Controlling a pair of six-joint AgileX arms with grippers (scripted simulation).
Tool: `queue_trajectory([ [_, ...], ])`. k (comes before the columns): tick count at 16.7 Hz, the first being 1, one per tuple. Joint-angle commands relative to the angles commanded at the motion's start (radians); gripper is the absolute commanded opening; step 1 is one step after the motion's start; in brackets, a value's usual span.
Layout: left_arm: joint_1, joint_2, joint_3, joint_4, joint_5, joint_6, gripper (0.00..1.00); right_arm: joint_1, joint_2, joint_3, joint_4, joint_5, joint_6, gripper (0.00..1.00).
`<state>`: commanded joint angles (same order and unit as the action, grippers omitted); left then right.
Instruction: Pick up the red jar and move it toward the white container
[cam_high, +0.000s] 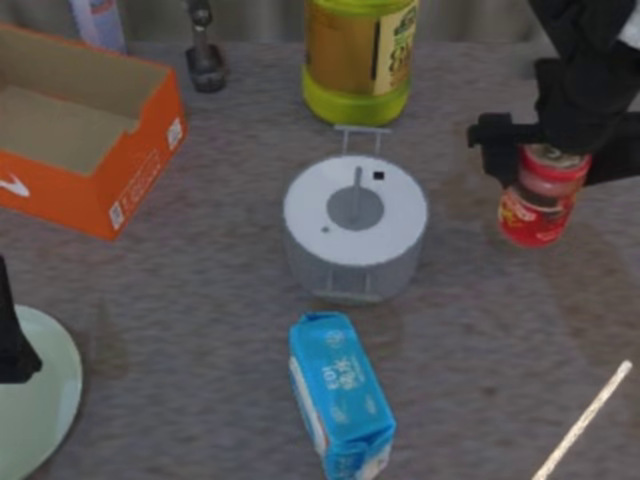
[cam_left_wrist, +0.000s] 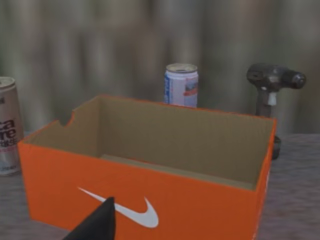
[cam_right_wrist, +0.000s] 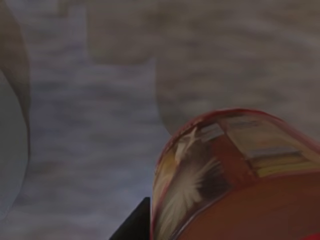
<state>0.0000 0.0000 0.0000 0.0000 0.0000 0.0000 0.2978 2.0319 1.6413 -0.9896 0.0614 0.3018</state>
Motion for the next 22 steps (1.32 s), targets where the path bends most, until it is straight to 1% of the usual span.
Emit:
queue_trajectory([
  [5,0.000,0.000,0.000,0.000,0.000,0.000,1.00,0.002,0.050,-0.092,0.146,0.002,-0.001,0.00],
  [9,0.000,0.000,0.000,0.000,0.000,0.000,1.00,0.002,0.054,-0.100,0.155,0.003,-0.001,0.00],
  [22,0.000,0.000,0.000,0.000,0.000,0.000,1.00,0.002,0.054,-0.100,0.155,0.003,-0.001,0.98],
])
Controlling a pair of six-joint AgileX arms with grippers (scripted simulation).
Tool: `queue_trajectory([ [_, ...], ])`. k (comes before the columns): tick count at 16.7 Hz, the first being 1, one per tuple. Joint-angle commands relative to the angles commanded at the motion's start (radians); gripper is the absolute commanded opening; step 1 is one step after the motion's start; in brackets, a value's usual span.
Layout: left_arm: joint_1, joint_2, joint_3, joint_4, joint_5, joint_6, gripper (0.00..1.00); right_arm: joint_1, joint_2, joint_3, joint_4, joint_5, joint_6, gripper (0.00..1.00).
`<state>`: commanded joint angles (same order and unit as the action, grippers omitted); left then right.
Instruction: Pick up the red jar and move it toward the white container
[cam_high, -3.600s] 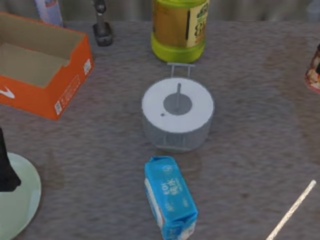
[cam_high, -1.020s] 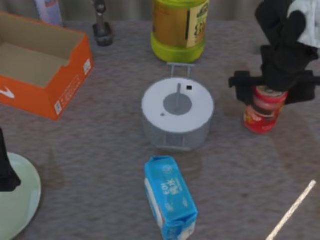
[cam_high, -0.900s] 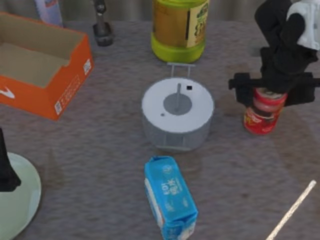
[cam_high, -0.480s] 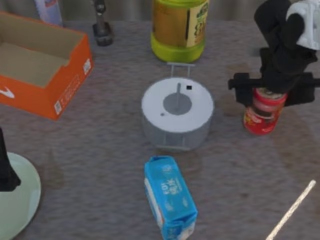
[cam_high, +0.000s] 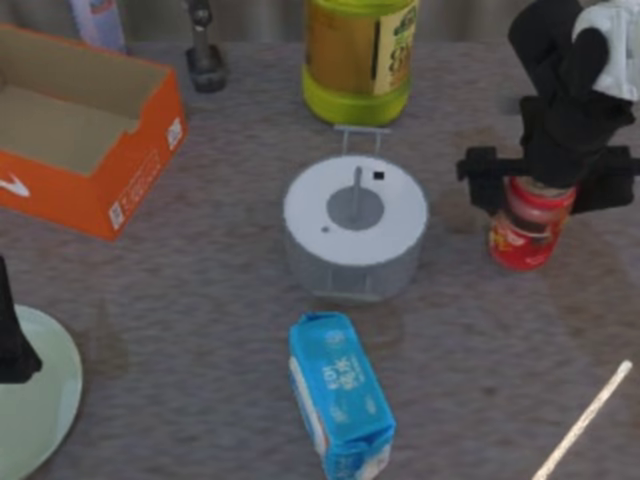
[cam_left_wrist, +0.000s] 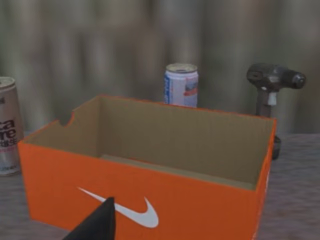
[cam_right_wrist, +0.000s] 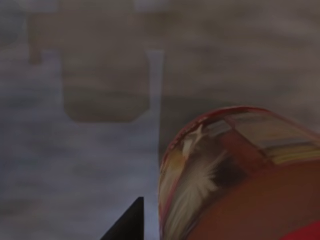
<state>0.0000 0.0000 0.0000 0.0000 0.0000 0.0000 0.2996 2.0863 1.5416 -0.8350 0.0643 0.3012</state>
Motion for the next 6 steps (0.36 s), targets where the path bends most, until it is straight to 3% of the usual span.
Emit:
queue_trajectory([
  [6,0.000,0.000,0.000,0.000,0.000,0.000,1.00,0.000,0.000,0.000,0.000,0.000,0.000,1.00],
])
